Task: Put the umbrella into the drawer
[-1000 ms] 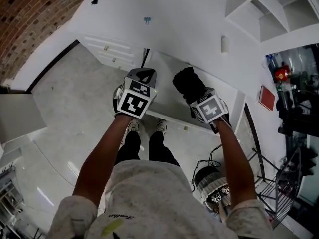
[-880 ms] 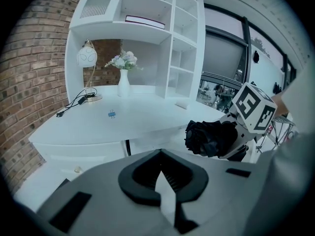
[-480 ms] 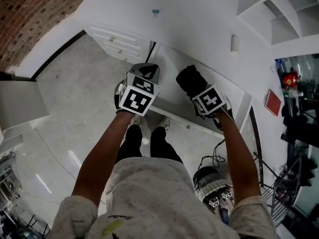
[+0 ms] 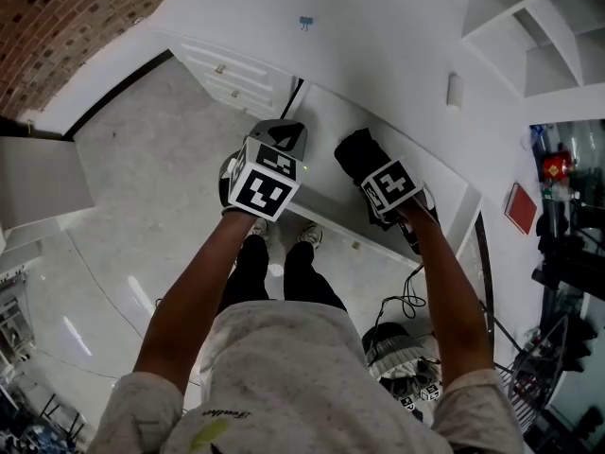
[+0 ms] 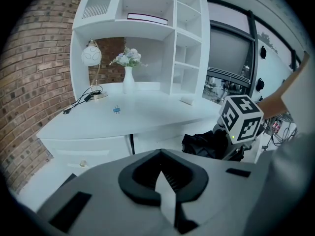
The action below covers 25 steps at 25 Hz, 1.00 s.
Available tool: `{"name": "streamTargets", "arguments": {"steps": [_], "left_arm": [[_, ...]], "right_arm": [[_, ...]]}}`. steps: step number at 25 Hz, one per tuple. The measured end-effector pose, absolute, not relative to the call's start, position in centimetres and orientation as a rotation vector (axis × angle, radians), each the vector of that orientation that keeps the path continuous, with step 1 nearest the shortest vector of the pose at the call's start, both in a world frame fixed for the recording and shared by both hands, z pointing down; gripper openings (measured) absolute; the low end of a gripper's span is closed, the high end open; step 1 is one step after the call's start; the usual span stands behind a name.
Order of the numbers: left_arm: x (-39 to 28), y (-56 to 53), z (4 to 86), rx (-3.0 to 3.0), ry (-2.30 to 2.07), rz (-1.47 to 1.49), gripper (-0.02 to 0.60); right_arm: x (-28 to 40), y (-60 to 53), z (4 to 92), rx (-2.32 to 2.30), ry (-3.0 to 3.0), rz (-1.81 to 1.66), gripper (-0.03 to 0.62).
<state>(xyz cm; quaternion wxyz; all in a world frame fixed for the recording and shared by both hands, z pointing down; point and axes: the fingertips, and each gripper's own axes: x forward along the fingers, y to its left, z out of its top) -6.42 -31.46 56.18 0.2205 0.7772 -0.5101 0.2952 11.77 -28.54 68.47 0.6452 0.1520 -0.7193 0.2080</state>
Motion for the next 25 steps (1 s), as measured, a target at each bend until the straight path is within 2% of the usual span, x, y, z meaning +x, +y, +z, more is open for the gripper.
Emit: {"name": "streamTargets", "arguments": {"steps": [25], "left_arm": [[-5.4,-30.4,57.5,2.086,-1.440,0.865,-0.003]], "right_arm": [[12.1,-28.3,72.4,0.274,-1.604,0.503,0.259]]}}
